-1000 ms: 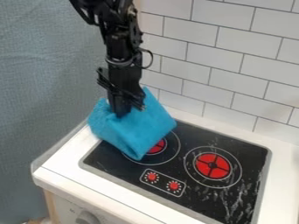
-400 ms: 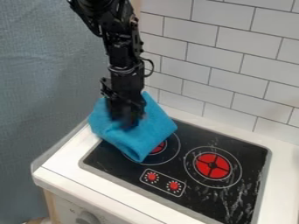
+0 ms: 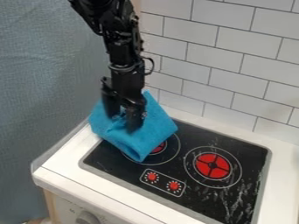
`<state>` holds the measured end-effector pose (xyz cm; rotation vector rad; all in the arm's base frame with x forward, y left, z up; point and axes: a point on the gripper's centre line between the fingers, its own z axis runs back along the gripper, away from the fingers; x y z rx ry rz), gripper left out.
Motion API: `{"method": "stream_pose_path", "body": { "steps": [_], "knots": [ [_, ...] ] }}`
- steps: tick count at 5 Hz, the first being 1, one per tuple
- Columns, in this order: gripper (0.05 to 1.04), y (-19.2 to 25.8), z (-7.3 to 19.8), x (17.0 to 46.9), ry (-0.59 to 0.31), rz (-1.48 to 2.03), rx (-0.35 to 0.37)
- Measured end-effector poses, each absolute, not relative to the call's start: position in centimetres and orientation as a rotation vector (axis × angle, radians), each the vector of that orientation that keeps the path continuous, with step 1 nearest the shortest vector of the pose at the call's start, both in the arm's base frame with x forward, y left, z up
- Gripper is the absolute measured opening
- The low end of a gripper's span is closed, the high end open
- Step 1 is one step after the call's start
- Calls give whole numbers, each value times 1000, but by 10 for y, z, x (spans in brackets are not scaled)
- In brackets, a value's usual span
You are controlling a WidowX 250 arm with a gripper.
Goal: Fold cloth from the right to the left
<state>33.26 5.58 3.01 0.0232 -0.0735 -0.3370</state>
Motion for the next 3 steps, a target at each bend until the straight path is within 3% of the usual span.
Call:
{"method": "stream_pose_path", "body": {
  "steps": [2,3],
  "knots": [
    [999,57,79,334,-154,-330,69],
    [999,59,83,336,-149,-365,100]
  ]
}}
